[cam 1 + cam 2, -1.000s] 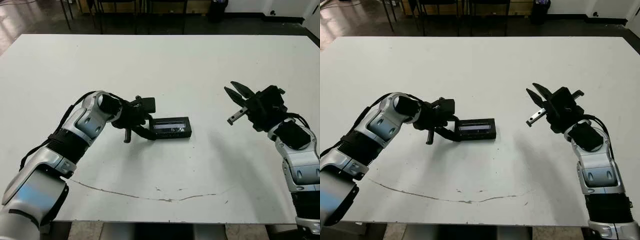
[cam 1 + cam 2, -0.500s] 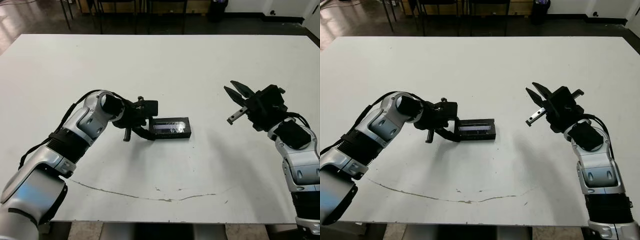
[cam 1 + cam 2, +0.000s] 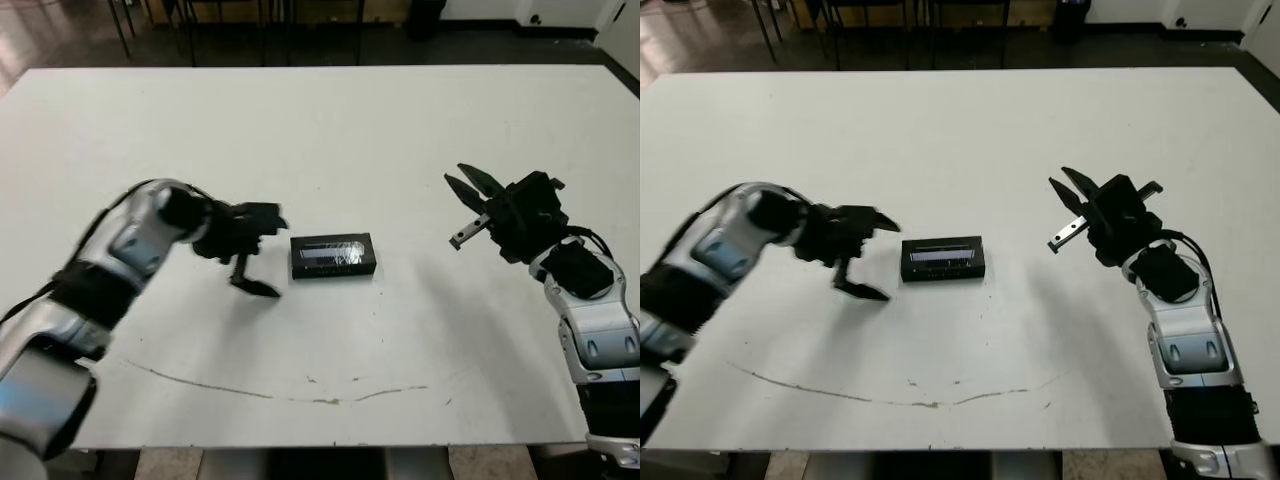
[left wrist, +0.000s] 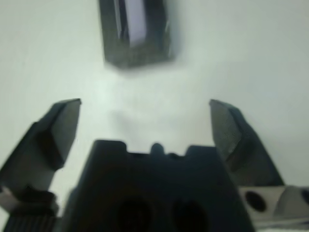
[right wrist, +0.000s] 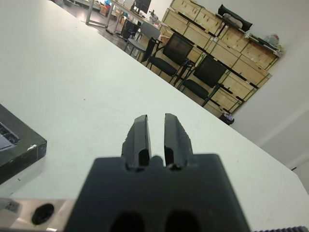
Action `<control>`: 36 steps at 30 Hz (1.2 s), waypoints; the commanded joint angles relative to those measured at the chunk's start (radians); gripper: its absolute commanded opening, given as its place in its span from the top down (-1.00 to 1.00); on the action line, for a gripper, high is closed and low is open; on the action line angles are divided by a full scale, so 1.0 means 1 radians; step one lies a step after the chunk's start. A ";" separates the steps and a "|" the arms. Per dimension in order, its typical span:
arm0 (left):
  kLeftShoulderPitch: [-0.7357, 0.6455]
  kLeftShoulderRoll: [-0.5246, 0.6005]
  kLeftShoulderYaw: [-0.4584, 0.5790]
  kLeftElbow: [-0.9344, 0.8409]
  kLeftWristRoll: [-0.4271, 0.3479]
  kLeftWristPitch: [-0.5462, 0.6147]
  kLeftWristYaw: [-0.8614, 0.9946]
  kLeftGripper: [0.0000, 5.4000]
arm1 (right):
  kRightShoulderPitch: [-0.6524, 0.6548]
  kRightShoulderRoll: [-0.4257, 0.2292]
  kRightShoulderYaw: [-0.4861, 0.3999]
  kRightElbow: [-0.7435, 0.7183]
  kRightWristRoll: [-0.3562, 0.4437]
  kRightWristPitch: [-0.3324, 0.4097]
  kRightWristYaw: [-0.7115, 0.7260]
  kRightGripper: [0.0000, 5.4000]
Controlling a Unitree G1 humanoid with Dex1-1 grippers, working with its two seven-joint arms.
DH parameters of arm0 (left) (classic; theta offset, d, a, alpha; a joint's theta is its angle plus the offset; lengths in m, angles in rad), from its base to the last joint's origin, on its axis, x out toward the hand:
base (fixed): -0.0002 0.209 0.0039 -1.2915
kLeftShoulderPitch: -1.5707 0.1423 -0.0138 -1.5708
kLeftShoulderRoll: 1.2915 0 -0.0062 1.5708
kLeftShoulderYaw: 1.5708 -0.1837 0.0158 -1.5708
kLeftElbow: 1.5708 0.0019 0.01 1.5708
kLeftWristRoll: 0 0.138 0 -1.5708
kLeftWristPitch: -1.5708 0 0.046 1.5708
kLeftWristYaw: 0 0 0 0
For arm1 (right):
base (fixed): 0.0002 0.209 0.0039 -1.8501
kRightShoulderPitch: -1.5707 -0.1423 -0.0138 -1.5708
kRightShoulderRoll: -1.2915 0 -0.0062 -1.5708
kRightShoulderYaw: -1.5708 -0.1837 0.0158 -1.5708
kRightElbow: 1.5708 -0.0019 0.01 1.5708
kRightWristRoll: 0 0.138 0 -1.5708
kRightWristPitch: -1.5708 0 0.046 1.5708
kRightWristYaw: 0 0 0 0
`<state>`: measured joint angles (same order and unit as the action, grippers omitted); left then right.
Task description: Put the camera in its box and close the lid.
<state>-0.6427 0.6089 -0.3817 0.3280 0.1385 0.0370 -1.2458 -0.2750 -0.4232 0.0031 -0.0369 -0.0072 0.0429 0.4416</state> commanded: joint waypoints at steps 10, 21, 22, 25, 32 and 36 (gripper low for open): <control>0.182 -0.073 0.349 -0.151 -0.109 0.154 0.505 -0.77 | -0.067 0.038 0.031 0.087 -0.010 -0.005 -0.007 1.00; 0.237 -0.533 0.331 -0.443 -0.199 0.329 0.992 0.22 | -0.101 0.067 0.045 0.138 -0.035 -0.034 -0.044 1.00; 0.229 -0.546 0.312 -0.441 -0.197 0.346 0.994 0.32 | -0.101 0.068 0.044 0.141 -0.038 -0.039 -0.049 1.00; 0.215 -0.569 0.266 -0.429 -0.198 0.397 0.986 0.57 | -0.098 0.072 0.039 0.140 -0.039 -0.046 -0.061 1.00; 0.233 -0.586 0.134 -0.373 -0.144 0.457 0.988 1.00 | -0.086 0.061 0.028 0.138 -0.043 -0.060 -0.071 1.00; 0.260 -0.551 0.060 -0.348 -0.084 0.442 0.973 1.00 | -0.075 0.061 0.018 0.128 -0.031 -0.056 -0.065 1.00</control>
<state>-0.4105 0.0331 -0.3038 -0.0445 0.0338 0.4725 -0.2650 -0.3705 -0.3573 0.0273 0.0892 -0.0453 -0.0266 0.3721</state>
